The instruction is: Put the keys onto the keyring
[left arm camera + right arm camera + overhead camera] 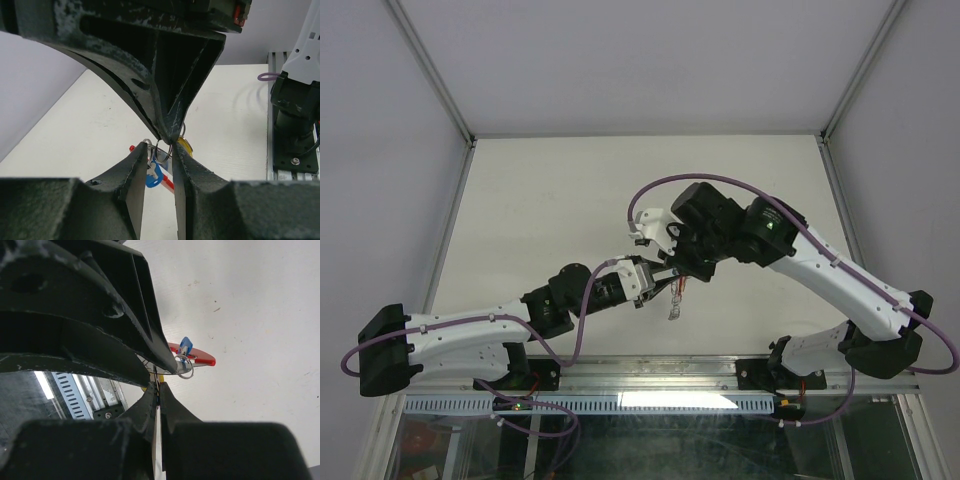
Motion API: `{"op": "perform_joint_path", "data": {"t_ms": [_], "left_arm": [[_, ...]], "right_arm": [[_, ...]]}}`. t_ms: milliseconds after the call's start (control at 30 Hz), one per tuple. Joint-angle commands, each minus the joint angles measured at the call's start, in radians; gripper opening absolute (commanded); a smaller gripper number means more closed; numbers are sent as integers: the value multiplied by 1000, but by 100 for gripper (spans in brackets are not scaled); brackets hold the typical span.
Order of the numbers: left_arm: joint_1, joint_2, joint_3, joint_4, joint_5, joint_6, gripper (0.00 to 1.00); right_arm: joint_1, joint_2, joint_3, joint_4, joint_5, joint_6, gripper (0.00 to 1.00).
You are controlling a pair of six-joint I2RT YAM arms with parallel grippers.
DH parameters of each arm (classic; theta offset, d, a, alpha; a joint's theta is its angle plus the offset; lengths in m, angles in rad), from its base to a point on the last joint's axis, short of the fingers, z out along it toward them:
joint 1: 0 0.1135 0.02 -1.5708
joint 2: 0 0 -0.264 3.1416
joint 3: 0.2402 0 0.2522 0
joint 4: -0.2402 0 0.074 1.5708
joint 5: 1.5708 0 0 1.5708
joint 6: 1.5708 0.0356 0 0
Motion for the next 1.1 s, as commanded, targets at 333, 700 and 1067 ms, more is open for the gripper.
{"op": "perform_joint_path", "data": {"t_ms": [333,700,1067], "left_arm": [[10,-15,51,20,-7,31,26],[10,-33,50,7,66,39,17],[10,-30,59,1,79,42,0]], "right_arm": [[19,-59,-8,47,-32,-27,0],[28,-67,-15,57,-43,-47,0],[41,-84,-35,78,-64,-52,0]]}}
